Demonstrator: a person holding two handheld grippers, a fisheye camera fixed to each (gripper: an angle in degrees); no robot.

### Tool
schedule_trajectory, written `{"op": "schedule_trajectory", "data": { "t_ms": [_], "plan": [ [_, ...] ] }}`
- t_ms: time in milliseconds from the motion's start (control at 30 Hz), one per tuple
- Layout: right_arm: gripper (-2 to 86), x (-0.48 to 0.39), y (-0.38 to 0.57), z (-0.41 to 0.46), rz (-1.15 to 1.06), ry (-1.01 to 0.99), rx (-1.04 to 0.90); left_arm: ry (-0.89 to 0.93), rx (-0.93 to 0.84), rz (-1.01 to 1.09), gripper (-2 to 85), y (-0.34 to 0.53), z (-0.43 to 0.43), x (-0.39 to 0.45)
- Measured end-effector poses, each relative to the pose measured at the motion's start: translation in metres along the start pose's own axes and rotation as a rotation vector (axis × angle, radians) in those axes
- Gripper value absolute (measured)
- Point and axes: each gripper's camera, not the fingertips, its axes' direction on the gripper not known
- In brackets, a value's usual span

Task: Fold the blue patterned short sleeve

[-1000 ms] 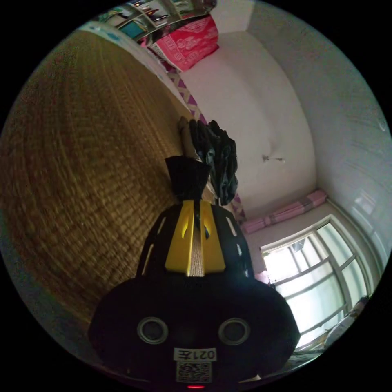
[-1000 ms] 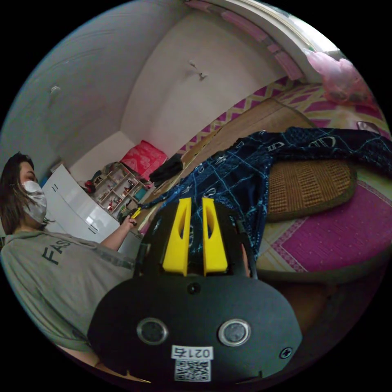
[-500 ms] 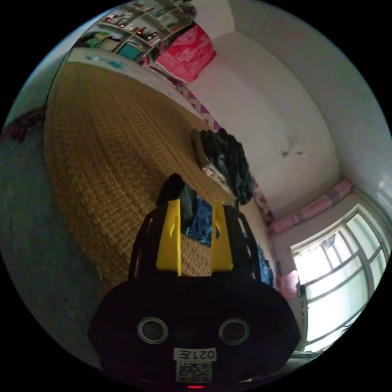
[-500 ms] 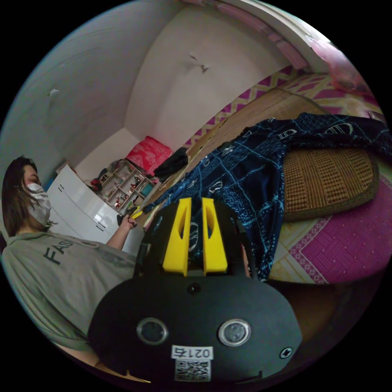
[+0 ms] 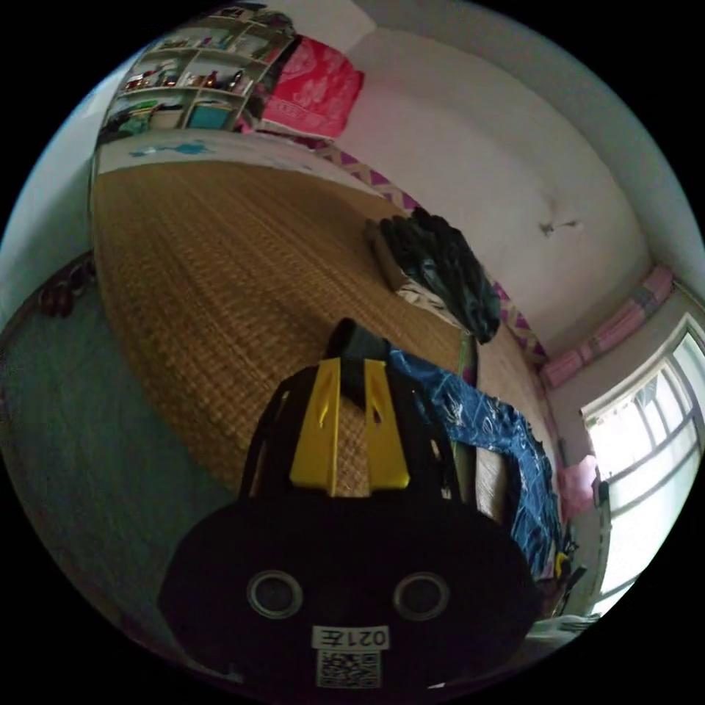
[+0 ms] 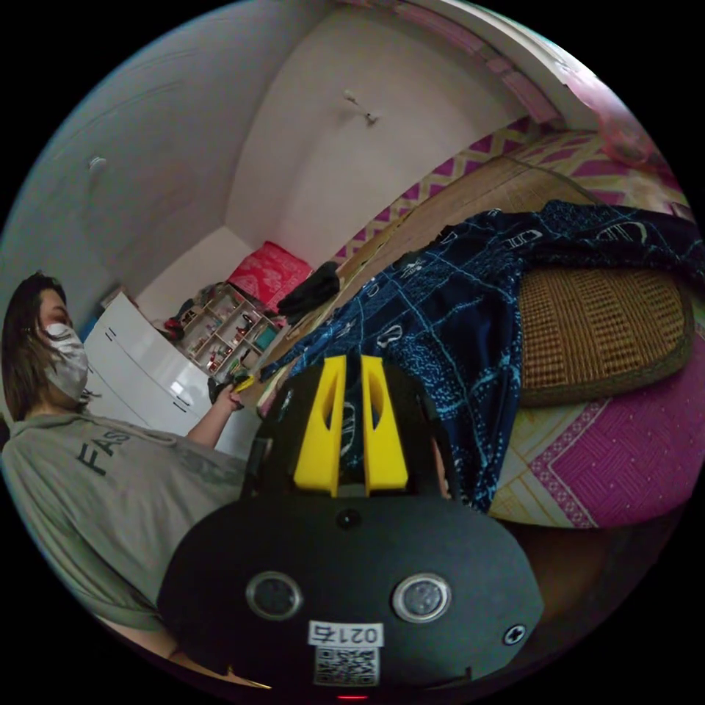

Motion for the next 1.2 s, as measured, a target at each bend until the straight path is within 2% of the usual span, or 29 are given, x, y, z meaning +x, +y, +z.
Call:
{"op": "schedule_trajectory", "data": {
  "t_ms": [100, 233, 367, 467, 533, 667, 800, 867, 1100, 1200],
  "plan": [
    [3.2, -0.004, -0.005, -0.002, -0.019, -0.006, -0.001, 0.048, -0.126, -0.024, 12.8, -0.016, 0.020, -0.016],
    [2.9, -0.009, -0.008, -0.007, -0.042, -0.004, -0.005, 0.066, -0.142, -0.029, 13.2, -0.028, 0.018, -0.034],
    [2.2, -0.006, -0.007, -0.016, -0.034, -0.009, 0.005, 0.078, -0.182, -0.009, 10.1, -0.035, 0.017, -0.049],
    [1.1, -0.001, -0.009, -0.022, -0.032, 0.012, -0.003, 0.068, -0.184, -0.013, 2.7, -0.035, 0.018, -0.060],
    [0.4, 0.001, -0.012, -0.032, -0.044, 0.064, 0.014, 0.086, -0.170, -0.025, 0.5, -0.034, 0.017, -0.066],
    [-0.1, 0.021, -0.019, -0.087, 0.001, 0.349, 0.174, 0.073, -0.118, 0.015, -0.7, -0.030, 0.010, -0.067],
    [2.1, 0.061, -0.026, -0.158, 0.147, 0.564, 0.249, 0.031, -0.108, 0.053, -0.8, -0.030, 0.003, -0.062],
    [4.5, 0.080, -0.023, -0.192, 0.245, 0.599, 0.304, 0.010, -0.104, 0.072, -0.9, -0.030, 0.000, -0.057],
    [10.2, 0.129, 0.023, -0.320, 0.586, 0.757, 0.669, -0.005, -0.112, 0.055, -1.0, -0.030, -0.013, -0.047],
    [11.5, 0.149, 0.036, -0.354, 0.681, 0.741, 0.762, -0.026, -0.101, 0.030, -1.0, -0.029, -0.017, -0.042]
  ]
}}
